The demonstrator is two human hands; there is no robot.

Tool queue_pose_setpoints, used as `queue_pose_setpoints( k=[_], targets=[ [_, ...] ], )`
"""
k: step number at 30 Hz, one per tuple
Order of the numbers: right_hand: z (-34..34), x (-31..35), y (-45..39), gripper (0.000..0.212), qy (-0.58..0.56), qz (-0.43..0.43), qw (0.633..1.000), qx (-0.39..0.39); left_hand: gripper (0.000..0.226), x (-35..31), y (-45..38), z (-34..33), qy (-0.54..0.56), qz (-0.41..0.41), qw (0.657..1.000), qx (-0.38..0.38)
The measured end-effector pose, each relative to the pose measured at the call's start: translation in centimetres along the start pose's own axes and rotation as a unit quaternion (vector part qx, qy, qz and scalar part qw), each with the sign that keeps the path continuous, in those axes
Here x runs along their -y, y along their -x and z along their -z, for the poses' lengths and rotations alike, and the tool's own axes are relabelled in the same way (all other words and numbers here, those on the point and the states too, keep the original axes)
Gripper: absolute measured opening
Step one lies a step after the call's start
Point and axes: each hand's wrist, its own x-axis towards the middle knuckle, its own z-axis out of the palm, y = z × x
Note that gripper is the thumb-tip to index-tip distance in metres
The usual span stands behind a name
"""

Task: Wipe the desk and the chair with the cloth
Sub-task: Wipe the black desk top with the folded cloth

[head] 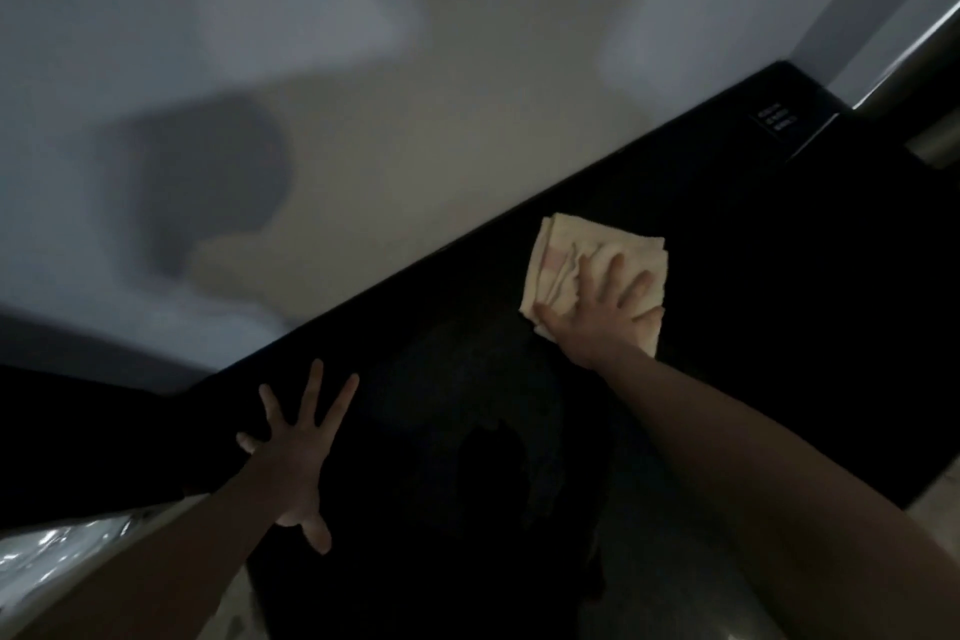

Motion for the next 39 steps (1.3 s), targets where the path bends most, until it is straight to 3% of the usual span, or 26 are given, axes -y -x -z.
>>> queue_pose_setpoints(
  k=[2, 6, 11, 16, 19, 21, 25, 28, 32, 34, 36, 39],
  targets=[
    [-1.9, 2.2, 2.3, 0.113, 0.016, 0.03, 0.999, 0.002, 0.182, 1.4, 0.5, -0.6, -0.001, -0.035, 0.999, -0.03],
    [-5.8, 6.6, 7.7, 0.109, 0.038, 0.12, 0.992, 0.025, 0.187, 3.3, 1.4, -2.6, -0.012, -0.023, 0.993, -0.116],
    [-11.2, 11.2, 15.4, 0.106, 0.098, 0.244, 0.963, 0.055, 0.175, 4.1, 2.0, -6.4, 0.022, -0.069, 0.968, -0.239],
    [-14.3, 11.9, 22.1, 0.103, 0.084, 0.341, 0.932, 0.085, 0.177, 4.5, 4.0, -11.5, 0.003, -0.126, 0.948, -0.294],
    [-13.6, 11.4, 22.5, 0.106, 0.089, 0.361, 0.922, 0.107, 0.144, 4.5, 5.3, -13.3, -0.05, -0.156, 0.944, -0.287],
    [-12.2, 10.5, 22.9, 0.105, 0.048, 0.353, 0.924, 0.139, 0.124, 4.5, 5.8, -13.5, -0.049, -0.185, 0.946, -0.26],
    [-9.9, 5.0, 24.8, 0.102, -0.006, 0.26, 0.957, 0.127, 0.117, 1.6, 5.0, -11.5, -0.046, -0.231, 0.946, -0.221],
    [-9.4, -1.2, 25.6, 0.1, -0.016, 0.153, 0.984, 0.094, 0.132, -2.7, 4.2, -9.2, -0.04, -0.171, 0.975, -0.134],
    [-10.2, -9.1, 26.9, 0.102, -0.002, 0.02, 0.995, 0.094, 0.149, -7.4, 2.9, -7.5, -0.017, -0.06, 0.994, -0.093],
    [-10.9, -11.8, 28.0, 0.104, 0.011, 0.001, 0.993, 0.117, 0.15, -8.1, 2.3, -8.0, -0.01, -0.04, 0.995, -0.096],
    [-11.5, -13.3, 28.6, 0.105, 0.029, 0.022, 0.991, 0.129, 0.141, -8.1, 1.6, -8.8, -0.001, -0.044, 0.993, -0.112],
    [-11.3, -13.3, 28.6, 0.102, 0.013, 0.031, 0.988, 0.149, 0.108, -8.0, 1.3, -9.6, 0.007, -0.055, 0.989, -0.14]
  ],
)
